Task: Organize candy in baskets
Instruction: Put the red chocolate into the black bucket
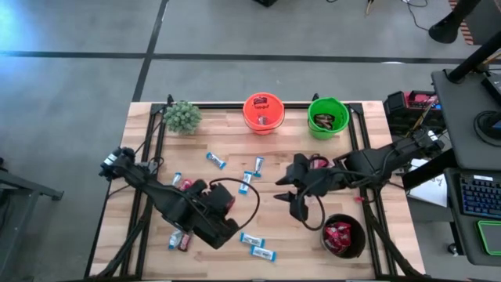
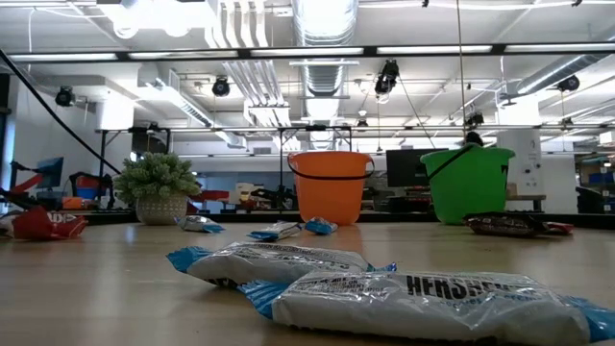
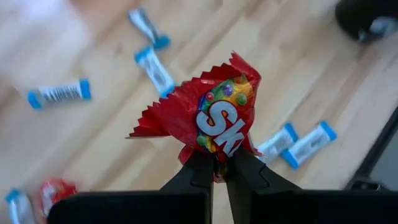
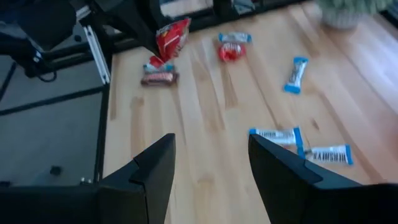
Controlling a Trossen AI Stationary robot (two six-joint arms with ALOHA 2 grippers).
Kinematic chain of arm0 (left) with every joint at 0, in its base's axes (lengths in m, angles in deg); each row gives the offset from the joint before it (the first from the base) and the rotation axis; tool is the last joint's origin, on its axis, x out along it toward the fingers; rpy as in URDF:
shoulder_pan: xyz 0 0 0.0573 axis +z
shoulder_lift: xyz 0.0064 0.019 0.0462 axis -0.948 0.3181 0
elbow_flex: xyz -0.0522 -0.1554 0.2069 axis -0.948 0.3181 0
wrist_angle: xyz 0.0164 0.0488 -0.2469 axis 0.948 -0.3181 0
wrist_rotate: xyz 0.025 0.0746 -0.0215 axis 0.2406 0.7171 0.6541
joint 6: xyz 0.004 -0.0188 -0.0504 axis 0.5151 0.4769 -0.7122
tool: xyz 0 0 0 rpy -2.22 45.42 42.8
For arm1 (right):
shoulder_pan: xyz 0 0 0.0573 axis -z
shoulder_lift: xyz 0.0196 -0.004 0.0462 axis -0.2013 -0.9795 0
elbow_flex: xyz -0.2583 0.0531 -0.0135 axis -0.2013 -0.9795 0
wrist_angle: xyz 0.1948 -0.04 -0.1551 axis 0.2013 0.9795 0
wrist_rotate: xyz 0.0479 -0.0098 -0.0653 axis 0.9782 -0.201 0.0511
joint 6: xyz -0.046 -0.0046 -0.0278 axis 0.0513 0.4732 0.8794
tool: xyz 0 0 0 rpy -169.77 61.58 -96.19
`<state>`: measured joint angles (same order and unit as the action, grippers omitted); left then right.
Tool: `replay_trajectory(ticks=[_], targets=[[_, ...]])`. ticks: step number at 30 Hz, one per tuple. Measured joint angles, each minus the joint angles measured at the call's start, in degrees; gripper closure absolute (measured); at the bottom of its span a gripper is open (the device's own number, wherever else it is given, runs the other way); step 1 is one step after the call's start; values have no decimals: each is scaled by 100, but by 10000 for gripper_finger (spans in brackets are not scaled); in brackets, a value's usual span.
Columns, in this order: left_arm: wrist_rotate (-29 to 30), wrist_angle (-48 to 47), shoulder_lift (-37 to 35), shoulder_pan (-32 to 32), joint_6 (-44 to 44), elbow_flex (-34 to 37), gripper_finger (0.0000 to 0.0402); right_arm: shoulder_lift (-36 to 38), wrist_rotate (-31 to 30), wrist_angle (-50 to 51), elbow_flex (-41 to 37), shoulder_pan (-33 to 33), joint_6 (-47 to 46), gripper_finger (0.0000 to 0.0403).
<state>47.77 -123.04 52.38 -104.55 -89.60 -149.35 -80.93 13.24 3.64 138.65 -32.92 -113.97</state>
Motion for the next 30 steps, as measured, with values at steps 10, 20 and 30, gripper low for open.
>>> replay_trajectory(ticks=[10, 20, 30], targets=[[1042, -87, -2, 56, 997, -804, 401, 0, -3, -1269, 1, 114, 1128, 211], [1196, -40, -4, 275, 1822, -1139, 401, -20, -1, -1488, 1, 462, 1277, 211], [1211, 428, -4, 638, 2702, -1154, 401, -22, 461, -2062, 1, 545, 1766, 211]])
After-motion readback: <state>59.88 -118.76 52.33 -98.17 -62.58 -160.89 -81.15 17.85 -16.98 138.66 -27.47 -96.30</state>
